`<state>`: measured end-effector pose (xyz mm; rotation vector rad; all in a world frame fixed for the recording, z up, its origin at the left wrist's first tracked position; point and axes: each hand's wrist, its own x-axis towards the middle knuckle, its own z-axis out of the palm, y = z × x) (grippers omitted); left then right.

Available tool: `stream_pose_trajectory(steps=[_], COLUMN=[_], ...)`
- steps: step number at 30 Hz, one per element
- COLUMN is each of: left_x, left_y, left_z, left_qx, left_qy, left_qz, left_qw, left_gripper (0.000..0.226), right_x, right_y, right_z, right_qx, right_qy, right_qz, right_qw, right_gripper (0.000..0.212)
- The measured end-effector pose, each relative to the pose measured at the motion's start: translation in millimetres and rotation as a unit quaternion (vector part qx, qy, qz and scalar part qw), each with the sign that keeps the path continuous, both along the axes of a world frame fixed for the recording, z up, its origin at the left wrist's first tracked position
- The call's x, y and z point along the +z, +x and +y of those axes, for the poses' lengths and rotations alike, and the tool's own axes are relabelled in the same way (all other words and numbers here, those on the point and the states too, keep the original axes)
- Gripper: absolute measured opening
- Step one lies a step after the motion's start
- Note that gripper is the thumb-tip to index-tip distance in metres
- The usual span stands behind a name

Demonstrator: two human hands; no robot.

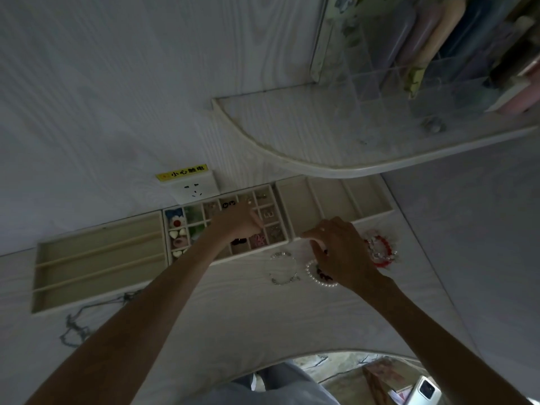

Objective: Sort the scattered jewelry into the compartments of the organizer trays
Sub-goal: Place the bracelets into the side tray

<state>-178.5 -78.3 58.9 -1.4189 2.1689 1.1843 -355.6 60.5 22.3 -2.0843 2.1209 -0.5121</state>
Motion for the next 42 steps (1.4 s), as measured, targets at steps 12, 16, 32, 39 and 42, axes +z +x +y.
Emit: stream_pose_trajectory(steps=[12,16,32,39,42], left_x=[5,-4,-12,-15,-16], left_y=[-1,-8,-9,-7,-6], left_z=[18,20,19,19,19], left_qx=[0.038,0.050,0.104,0.130,0.132], left_qy=[0.134,0.156,0.202,0.205,0.204], left_qz=[0.021,-0.010,0.039,0.057,0.062], left_qw=[0.990,0.987,0.973,0.968,0.968], left_gripper=[0.048,0.031,0.057,0.061,0.063], right_x=[-3,-9,-13,-13,-13], right_y=[15,17,16,18,19], right_z=[-40,-40,-40,-42,-44], right_qx=[0.164,0.178,0.163,0.173,0.174], right_qy=[0.072,0.062,0.048,0.040,0.034], right_qz=[0.158,0.169,0.171,0.175,0.171], right_qw=[0.971,0.968,0.970,0.968,0.969], right_gripper=[0.065,0.068,0.065,0.065,0.065])
